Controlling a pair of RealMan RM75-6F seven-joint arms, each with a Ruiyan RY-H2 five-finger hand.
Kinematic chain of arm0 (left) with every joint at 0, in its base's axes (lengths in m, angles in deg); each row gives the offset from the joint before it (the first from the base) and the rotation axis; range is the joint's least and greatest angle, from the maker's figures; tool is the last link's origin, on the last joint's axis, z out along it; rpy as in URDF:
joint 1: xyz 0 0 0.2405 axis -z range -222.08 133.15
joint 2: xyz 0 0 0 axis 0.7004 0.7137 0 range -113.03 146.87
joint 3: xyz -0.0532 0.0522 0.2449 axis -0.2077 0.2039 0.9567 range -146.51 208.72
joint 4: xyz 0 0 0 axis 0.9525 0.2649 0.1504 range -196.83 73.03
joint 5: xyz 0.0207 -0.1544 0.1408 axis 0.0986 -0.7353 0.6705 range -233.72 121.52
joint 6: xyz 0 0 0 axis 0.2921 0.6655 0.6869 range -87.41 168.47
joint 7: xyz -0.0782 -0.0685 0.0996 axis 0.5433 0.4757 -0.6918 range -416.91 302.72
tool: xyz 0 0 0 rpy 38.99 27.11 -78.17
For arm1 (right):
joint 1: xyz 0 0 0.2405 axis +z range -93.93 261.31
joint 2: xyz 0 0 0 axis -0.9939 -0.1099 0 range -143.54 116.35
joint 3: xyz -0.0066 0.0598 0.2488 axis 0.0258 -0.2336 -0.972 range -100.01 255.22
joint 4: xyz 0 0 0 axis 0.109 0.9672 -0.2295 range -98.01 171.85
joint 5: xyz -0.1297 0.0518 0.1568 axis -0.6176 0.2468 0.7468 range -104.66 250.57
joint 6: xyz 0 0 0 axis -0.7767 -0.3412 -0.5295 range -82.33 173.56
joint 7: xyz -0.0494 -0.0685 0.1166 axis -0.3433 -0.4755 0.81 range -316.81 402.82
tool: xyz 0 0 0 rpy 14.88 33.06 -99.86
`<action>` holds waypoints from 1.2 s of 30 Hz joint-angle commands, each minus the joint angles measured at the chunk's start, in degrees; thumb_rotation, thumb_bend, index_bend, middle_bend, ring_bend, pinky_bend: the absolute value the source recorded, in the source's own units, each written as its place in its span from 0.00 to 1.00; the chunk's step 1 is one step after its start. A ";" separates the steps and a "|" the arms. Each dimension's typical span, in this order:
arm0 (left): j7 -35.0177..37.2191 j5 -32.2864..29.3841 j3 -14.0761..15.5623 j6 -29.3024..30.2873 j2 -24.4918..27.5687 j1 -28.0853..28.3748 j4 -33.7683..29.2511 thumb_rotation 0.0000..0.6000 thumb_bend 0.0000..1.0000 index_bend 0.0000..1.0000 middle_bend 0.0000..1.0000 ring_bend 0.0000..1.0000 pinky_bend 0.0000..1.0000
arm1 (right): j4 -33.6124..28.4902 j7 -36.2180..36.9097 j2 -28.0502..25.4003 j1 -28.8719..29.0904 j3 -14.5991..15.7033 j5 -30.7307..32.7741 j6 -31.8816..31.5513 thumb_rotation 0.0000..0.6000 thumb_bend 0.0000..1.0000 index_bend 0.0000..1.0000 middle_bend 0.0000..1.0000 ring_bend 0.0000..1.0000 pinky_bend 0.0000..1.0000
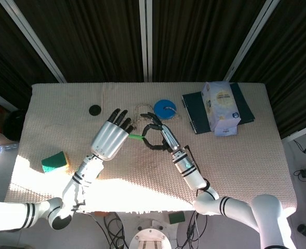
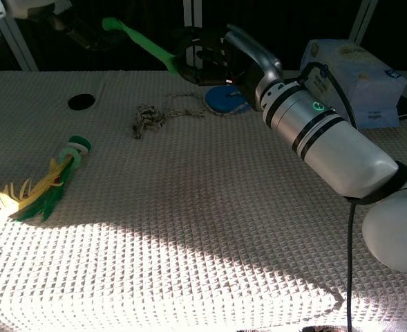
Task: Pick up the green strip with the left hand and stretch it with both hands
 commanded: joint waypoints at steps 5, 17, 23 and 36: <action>6.66 2.40 -0.18 2.73 -5.63 -2.28 6.02 1.00 0.34 0.59 0.40 0.22 0.23 | -8.26 -22.75 -2.81 -3.53 -0.87 1.80 -6.30 1.00 0.45 0.60 0.09 0.00 0.00; 12.26 4.46 -0.69 3.68 -8.31 -4.37 8.82 1.00 0.34 0.59 0.40 0.22 0.27 | -11.40 -33.50 -2.82 -5.12 -1.13 1.72 -9.44 1.00 0.45 0.60 0.09 0.00 0.00; 14.46 4.59 -1.34 3.29 -9.22 -4.98 10.07 1.00 0.34 0.59 0.40 0.22 0.27 | -12.00 -36.74 -2.76 -5.63 -1.39 1.88 -10.08 1.00 0.45 0.60 0.08 0.00 0.00; 23.64 5.89 -2.08 3.85 -11.53 -6.82 15.87 1.00 0.34 0.59 0.40 0.22 0.26 | -12.51 -38.35 -3.39 -7.08 -1.80 1.71 -11.59 1.00 0.46 0.61 0.08 0.00 0.00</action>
